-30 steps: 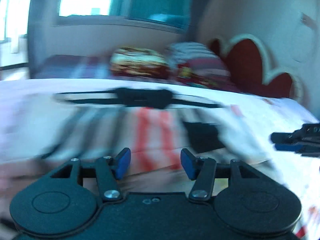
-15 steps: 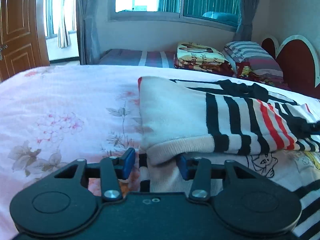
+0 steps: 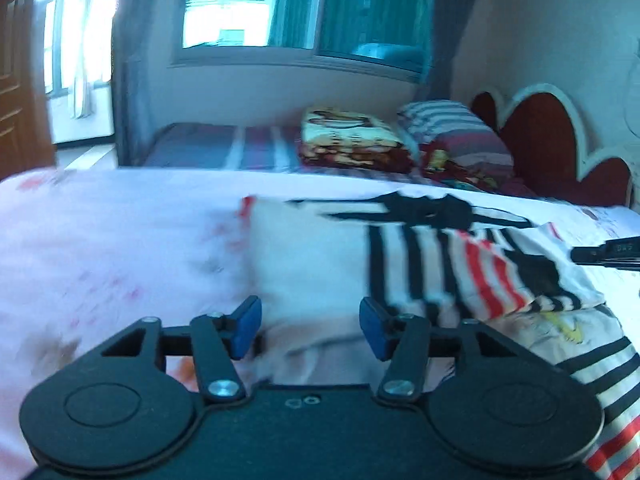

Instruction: Fold small clothes

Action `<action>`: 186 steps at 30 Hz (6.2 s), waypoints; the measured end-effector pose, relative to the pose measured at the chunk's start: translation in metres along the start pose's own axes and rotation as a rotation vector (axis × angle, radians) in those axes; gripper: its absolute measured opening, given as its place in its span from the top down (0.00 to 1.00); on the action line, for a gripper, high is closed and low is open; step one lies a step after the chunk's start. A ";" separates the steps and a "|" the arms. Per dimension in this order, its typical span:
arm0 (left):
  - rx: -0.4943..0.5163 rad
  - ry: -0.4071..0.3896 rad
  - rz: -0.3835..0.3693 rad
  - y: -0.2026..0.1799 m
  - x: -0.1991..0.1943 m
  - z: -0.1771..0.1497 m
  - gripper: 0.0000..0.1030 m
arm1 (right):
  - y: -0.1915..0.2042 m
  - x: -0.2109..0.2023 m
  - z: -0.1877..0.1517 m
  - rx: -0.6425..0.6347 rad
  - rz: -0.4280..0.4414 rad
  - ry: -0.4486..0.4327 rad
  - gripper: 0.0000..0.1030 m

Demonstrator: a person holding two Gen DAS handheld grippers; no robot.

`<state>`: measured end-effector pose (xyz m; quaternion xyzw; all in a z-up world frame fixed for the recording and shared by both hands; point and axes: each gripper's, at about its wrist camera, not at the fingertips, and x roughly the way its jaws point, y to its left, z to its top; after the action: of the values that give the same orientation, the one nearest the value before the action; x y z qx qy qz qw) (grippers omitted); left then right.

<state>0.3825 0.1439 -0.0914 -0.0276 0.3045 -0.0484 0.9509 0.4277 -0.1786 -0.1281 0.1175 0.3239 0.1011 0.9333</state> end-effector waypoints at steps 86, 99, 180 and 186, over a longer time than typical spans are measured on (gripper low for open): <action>0.050 0.203 0.112 -0.048 -0.179 -0.127 0.38 | -0.052 -0.289 -0.171 0.098 0.055 0.123 0.46; -0.037 0.234 0.055 -0.045 -0.177 -0.140 0.45 | -0.077 -0.279 -0.181 0.245 0.136 0.163 0.46; -0.611 -0.008 -0.268 0.054 -0.017 0.046 0.93 | -0.091 -0.102 0.063 0.414 0.343 0.059 0.96; -0.582 0.070 -0.257 0.067 0.076 0.064 0.93 | -0.110 -0.015 0.083 0.456 0.304 0.119 0.96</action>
<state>0.4866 0.2034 -0.0889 -0.3349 0.3319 -0.0798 0.8783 0.4810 -0.2995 -0.0875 0.3658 0.3710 0.1714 0.8362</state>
